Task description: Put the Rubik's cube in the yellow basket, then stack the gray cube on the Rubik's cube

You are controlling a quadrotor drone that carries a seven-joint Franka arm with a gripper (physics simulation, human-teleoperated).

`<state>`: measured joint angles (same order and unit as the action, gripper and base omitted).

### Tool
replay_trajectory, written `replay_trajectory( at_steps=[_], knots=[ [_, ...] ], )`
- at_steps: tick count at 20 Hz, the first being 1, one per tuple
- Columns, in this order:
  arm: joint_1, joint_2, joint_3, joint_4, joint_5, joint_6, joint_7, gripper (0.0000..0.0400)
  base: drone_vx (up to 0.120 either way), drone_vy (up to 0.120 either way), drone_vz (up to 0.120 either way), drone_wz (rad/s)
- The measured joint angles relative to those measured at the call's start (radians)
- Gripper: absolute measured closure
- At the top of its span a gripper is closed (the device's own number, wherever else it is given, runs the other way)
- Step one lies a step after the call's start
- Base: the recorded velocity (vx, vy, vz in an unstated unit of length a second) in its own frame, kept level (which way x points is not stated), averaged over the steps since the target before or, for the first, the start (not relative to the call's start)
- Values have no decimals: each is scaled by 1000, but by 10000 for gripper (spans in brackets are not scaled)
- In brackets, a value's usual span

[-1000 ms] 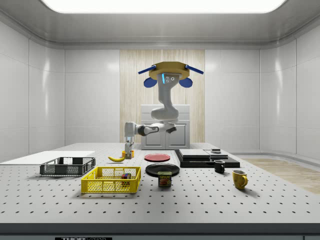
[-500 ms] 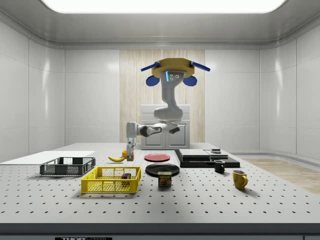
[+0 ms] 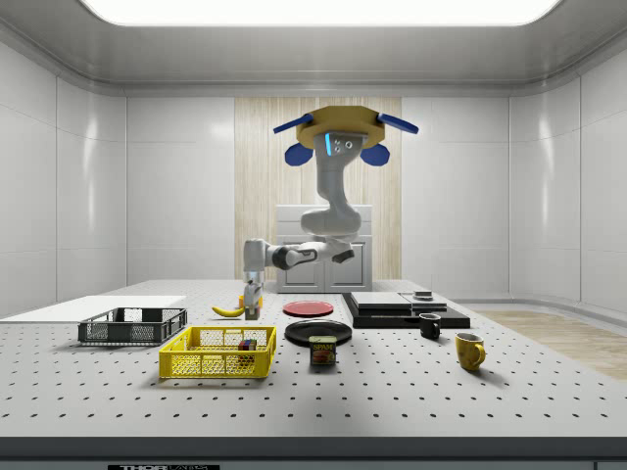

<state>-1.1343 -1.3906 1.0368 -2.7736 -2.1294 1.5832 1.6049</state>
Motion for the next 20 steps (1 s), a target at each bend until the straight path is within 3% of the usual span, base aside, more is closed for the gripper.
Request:
replay_trajectory(
  at_steps=[4,9,11,20],
  knots=[
    [0,0,0,0,0,0,0,150,0,120,0,0],
    [0,-1,0,0,0,1,0,150,0,120,-112,0],
    [0,-1,0,0,0,1,0,150,0,100,0,0],
    [-11,1,-45,27,-41,28,-2,150,0,0,0,0]
  ],
)
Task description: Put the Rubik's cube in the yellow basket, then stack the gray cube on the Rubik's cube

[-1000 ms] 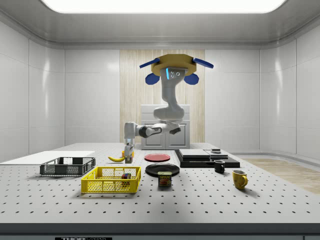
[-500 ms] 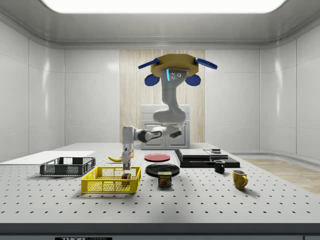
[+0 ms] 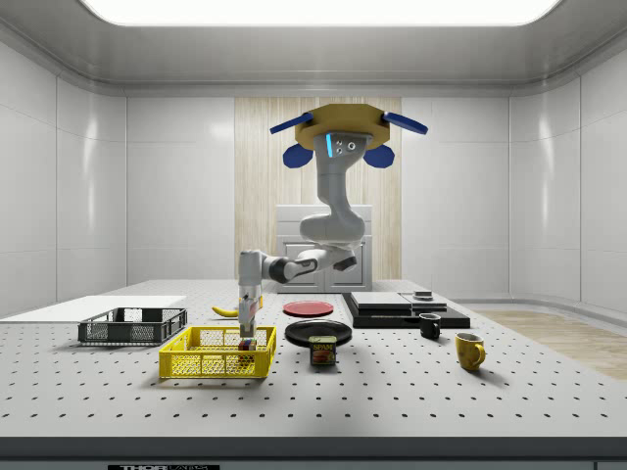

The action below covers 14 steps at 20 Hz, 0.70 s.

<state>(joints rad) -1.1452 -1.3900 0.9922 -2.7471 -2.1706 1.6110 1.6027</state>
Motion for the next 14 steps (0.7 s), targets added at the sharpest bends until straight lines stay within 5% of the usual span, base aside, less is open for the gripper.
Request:
replay_trajectory(
  at_steps=[14],
  knots=[
    [-8,11,-34,20,-35,12,-1,150,0,0,0,0]
  ],
)
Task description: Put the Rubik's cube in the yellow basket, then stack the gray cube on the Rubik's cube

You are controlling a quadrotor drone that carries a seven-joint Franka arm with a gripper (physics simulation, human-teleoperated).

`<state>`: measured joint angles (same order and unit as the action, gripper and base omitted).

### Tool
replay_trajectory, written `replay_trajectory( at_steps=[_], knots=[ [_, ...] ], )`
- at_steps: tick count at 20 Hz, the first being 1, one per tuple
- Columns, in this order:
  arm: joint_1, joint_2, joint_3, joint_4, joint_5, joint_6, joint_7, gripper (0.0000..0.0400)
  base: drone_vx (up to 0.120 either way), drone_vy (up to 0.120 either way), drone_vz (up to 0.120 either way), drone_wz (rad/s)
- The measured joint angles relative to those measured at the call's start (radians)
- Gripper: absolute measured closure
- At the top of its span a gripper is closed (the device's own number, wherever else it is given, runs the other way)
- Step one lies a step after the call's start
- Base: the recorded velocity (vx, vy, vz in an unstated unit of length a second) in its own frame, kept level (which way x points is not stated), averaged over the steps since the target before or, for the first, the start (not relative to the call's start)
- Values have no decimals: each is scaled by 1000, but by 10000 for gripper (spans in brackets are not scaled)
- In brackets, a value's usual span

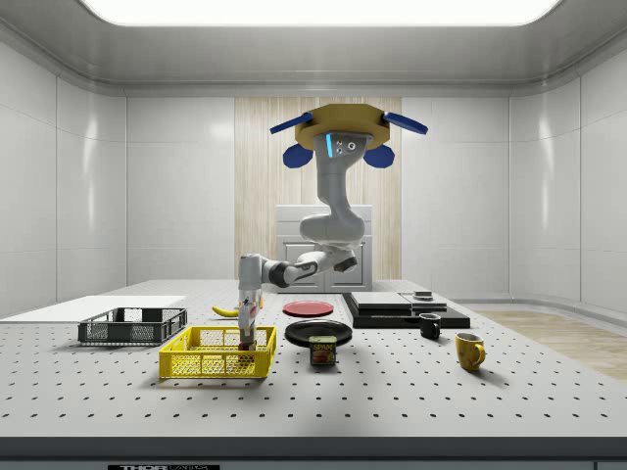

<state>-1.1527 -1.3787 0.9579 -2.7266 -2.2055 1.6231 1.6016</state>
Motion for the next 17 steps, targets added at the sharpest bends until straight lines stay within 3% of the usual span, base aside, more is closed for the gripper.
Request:
replay_trajectory(
  at_steps=[3,6,9,17],
  knots=[
    [-2,3,-1,0,-2,-2,2,150,0,0,0,0],
    [-2,5,-2,0,-4,-4,3,71,0,0,0,0],
    [2,6,9,-8,6,-13,3,33,0,0,0,0],
    [14,4,62,-42,55,-48,7,5,0,0,0,0]
  ],
)
